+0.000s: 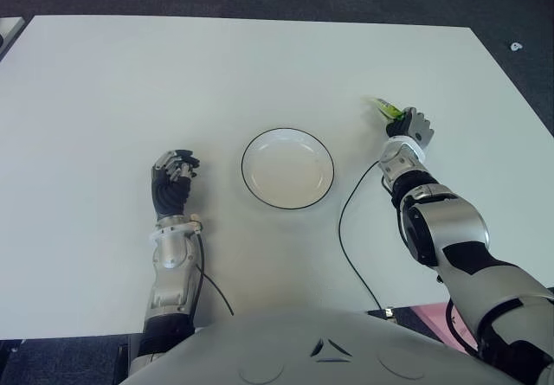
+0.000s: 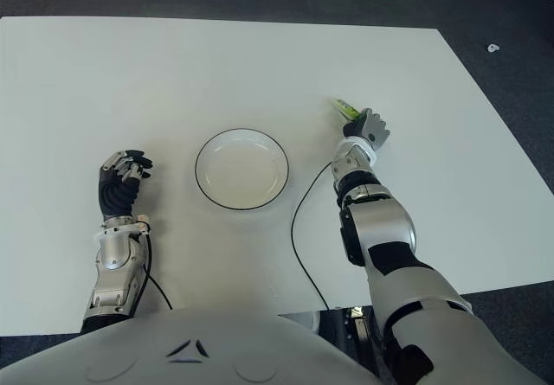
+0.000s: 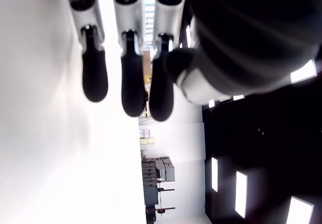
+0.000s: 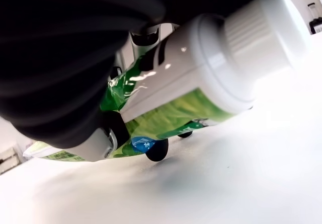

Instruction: Put the toothpaste on the table into the plate.

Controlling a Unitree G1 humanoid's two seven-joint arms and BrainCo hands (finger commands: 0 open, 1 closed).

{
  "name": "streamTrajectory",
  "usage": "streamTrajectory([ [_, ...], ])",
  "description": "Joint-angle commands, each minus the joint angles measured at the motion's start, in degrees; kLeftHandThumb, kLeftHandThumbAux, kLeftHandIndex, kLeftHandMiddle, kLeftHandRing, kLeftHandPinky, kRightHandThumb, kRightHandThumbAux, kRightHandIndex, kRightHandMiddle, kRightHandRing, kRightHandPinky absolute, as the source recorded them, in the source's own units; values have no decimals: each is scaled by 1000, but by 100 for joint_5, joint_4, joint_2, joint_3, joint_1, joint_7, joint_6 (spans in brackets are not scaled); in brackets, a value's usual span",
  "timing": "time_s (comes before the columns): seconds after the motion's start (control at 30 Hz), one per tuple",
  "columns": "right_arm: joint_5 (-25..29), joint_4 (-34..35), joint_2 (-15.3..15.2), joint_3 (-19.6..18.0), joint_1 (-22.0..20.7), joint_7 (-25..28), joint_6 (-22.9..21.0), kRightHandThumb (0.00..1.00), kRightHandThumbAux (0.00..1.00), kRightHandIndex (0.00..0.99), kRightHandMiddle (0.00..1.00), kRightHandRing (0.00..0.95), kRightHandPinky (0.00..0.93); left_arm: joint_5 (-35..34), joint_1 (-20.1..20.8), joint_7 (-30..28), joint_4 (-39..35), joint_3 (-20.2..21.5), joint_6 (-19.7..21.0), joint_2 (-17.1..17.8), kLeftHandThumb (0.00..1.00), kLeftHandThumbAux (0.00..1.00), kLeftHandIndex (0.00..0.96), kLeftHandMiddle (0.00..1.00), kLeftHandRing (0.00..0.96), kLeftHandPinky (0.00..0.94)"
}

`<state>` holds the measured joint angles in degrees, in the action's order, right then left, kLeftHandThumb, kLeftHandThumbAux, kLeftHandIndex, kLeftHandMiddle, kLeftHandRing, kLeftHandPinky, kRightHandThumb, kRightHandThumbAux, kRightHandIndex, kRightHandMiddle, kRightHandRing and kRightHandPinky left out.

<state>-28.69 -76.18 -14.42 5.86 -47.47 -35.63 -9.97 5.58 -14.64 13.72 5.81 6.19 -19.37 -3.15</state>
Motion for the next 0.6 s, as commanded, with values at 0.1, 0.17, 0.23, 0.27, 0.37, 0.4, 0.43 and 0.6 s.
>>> streamTrajectory([
  [0.1, 380, -40, 338, -193, 132, -272, 509, 737, 713, 440, 903, 889, 890, 8, -173, 14, 236, -7, 223, -44, 714, 717, 433, 521, 511, 517],
  [0.17, 457, -14, 342, -245, 104, -409, 678, 737, 713, 440, 905, 890, 890, 2, -171, 11, 241, -5, 222, -45, 714, 717, 433, 520, 509, 513],
  [0.23, 511, -4, 341, -284, 90, -524, 853, 738, 713, 440, 905, 888, 885, -10, -168, 3, 251, -2, 210, -45, 714, 717, 433, 517, 506, 511],
  [0.27, 531, -3, 340, -295, 86, -571, 927, 738, 713, 440, 905, 888, 882, -15, -166, 0, 256, -1, 204, -46, 714, 717, 433, 517, 506, 513],
  [0.37, 572, 23, 337, -311, 68, -802, 1247, 739, 713, 440, 902, 882, 863, -28, -174, -4, 284, 4, 165, -51, 714, 717, 433, 515, 505, 520],
  [0.4, 572, 44, 340, -305, 57, -917, 1386, 739, 713, 440, 900, 880, 856, -29, -176, 1, 284, 5, 164, -59, 715, 717, 433, 515, 505, 520],
  [0.43, 572, 53, 341, -297, 48, -991, 1475, 739, 713, 440, 898, 878, 849, -29, -176, 5, 284, 4, 166, -64, 715, 717, 433, 515, 505, 520],
  [0.6, 499, 92, 361, -203, 22, -1373, 1800, 739, 713, 440, 893, 872, 843, -41, -172, 5, 283, 1, 182, -80, 714, 718, 433, 514, 504, 519],
])
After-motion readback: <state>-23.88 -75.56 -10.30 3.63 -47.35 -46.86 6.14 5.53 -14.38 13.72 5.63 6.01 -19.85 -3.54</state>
